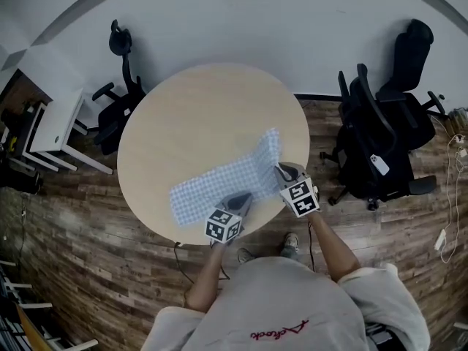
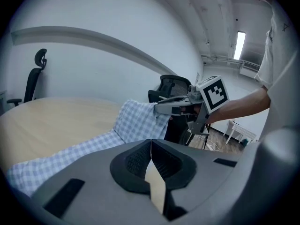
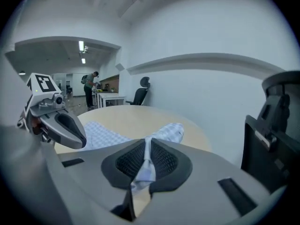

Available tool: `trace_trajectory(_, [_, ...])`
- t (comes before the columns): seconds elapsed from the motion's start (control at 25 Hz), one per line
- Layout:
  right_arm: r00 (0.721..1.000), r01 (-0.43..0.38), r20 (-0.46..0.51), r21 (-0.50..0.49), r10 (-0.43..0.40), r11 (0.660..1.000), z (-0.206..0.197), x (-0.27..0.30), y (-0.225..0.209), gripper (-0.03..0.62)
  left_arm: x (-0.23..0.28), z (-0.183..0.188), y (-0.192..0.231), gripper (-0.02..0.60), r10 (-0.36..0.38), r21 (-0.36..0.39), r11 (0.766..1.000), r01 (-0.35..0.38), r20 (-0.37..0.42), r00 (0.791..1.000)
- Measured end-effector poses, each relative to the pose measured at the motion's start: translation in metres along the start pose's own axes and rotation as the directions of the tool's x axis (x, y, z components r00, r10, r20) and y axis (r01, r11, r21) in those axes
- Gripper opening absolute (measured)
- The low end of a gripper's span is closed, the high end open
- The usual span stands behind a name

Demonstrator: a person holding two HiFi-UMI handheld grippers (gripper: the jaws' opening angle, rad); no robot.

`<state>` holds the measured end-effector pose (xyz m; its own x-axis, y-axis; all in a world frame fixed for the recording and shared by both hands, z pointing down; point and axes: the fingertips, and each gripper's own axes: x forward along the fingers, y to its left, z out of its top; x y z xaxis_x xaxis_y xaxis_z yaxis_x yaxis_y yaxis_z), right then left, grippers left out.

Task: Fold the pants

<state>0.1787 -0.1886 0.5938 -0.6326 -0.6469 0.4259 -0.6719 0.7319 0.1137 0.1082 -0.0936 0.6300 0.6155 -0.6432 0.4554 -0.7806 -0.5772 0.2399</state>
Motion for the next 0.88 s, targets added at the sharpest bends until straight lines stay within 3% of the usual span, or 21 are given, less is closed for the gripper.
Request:
trace_trajectory(0.16, [0.999,-0.043,0.004,-0.087,0.043,0.995,0.017,0.01,0.041,0.058,-0.02,-0.009,0.007,0.032,0.025,-0.019,1.0,-0.025,0.016,1.0])
trace_trajectory(0.56, [0.986,-0.166,-0.056,-0.16,0.159,0.973,0.015,0.058,0.138,0.058,-0.087,-0.039,0.051,0.032,0.14,-0.089,0.986,-0.137,0.025,0.99])
trace_trajectory(0.72, [0.963,-0.248,-0.147,-0.152,0.226,0.957,-0.015,0.086,0.182,0.058,-0.116,-0.058,0.068,0.032,0.19,-0.122,0.975,-0.187,0.011,0.982])
trace_trajectory(0.88, [0.917,-0.315,-0.282,-0.079,0.282,0.946,-0.059,0.108,0.218,0.06,-0.14,-0.073,0.083,0.032,0.229,-0.146,0.963,-0.228,-0.005,0.973])
